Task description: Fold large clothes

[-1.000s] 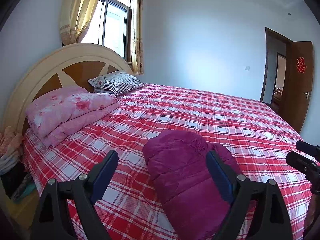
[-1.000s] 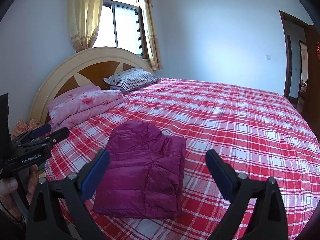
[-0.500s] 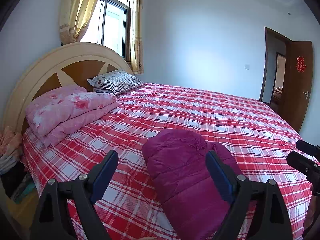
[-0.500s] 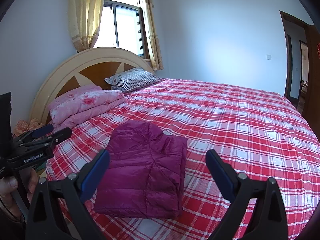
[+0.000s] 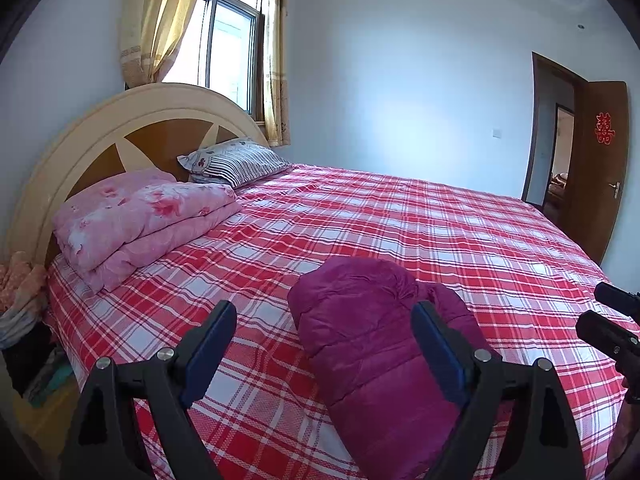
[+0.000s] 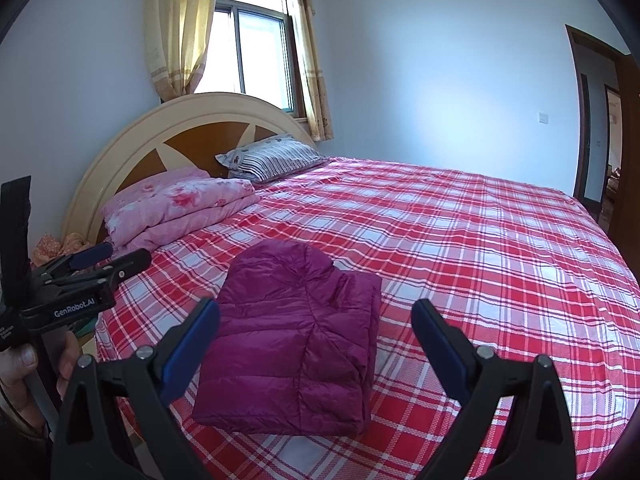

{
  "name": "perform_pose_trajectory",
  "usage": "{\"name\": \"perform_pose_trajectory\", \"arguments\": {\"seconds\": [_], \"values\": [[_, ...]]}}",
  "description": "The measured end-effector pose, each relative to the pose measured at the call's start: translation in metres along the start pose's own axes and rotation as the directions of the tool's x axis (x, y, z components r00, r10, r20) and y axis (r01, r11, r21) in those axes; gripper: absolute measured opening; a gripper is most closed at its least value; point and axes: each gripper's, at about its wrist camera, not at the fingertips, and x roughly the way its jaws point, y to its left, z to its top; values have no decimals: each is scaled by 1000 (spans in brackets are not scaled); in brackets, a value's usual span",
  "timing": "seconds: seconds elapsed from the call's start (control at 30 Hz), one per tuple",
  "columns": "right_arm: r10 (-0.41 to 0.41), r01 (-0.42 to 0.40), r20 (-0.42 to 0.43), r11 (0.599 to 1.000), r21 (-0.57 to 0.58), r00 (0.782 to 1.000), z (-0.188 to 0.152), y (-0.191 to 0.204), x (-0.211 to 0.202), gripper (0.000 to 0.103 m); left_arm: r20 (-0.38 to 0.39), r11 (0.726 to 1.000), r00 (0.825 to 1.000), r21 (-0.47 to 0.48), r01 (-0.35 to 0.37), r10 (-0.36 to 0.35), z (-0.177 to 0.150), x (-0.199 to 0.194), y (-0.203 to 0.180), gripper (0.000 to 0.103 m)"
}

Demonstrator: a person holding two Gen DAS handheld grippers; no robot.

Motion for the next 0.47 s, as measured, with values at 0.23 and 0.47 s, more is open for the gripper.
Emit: {"name": "perform_pose_trajectory", "arguments": {"seconds": [0.23, 0.47], "values": [[1, -1, -2, 1000, -2, 1000, -1, 1, 1, 99, 18, 999, 999, 28, -27, 26, -3, -1, -3, 89], [0, 0, -5, 1000, 0, 1000, -2, 1, 1, 99, 27, 998, 999, 56, -37, 35, -7, 0, -9, 89]]}}
